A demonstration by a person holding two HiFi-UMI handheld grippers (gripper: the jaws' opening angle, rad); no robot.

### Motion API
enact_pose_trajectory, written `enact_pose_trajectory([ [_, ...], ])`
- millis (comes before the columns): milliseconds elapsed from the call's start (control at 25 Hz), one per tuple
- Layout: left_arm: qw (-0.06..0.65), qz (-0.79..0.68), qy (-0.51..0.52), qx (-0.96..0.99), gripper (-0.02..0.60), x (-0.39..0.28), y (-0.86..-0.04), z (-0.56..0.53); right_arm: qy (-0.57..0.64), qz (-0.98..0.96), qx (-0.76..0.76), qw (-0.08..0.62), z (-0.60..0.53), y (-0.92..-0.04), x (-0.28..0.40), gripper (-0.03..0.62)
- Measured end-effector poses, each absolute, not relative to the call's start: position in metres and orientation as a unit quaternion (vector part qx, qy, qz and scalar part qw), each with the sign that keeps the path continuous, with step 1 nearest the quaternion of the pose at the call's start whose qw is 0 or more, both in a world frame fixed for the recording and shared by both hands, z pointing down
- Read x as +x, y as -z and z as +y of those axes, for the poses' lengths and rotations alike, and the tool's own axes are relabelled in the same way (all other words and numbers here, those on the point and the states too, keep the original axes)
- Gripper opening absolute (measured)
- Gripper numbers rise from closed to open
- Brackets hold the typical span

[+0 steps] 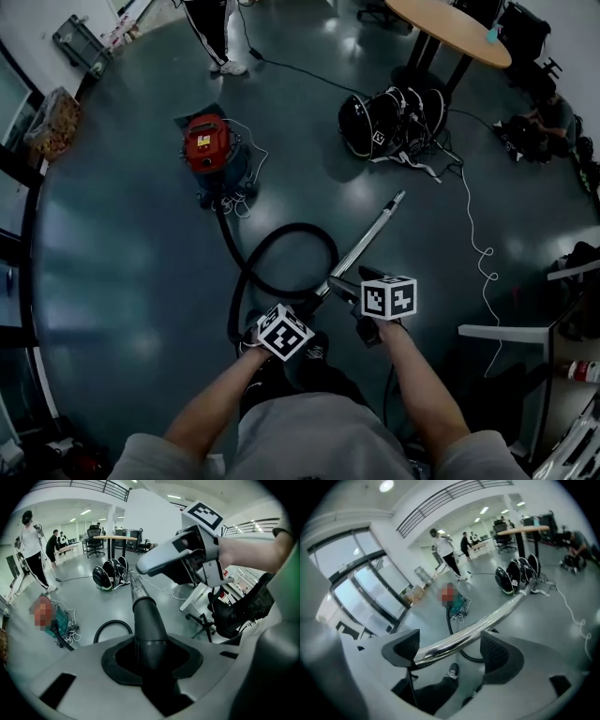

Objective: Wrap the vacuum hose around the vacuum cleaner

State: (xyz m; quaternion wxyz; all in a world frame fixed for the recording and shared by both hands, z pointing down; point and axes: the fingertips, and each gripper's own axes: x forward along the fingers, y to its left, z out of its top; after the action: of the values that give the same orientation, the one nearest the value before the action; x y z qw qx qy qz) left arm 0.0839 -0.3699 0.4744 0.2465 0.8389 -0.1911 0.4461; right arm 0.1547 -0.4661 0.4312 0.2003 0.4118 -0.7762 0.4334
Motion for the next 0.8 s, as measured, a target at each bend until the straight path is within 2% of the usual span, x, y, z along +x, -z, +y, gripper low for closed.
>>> enact_pose_trajectory([
  [200, 0.261, -0.2, -0.404, 0.853, 0.121, 0.098, -0.466, -0.385, -0.547, -0.686, 0.468, 0.104, -0.493, -0.46, 0.146, 0.383],
  [400, 0.254, -0.177, -0.383, 0.87, 0.121, 0.094, -0.446, -0.394, -0.568, -0.65, 0.498, 0.084, -0.516, -0.464, 0.132, 0.381],
  [560, 0.277, -0.169, -0.364, 0.873, 0.123, 0.076, -0.443, -0.401, -0.578, -0.623, 0.522, 0.068, -0.527, -0.461, 0.116, 0.287],
  [720, 0.29, -0.144, -0.333, 0.886, 0.124, 0.059, -0.439, -0.407, -0.582, -0.611, 0.532, 0.06, -0.539, -0.459, 0.092, 0.252],
  [800, 0.277, -0.113, -0.327, 0.896, 0.146, 0.049, -0.44, -0.41, -0.578, -0.612, 0.536, 0.065, -0.549, -0.458, 0.078, 0.241],
])
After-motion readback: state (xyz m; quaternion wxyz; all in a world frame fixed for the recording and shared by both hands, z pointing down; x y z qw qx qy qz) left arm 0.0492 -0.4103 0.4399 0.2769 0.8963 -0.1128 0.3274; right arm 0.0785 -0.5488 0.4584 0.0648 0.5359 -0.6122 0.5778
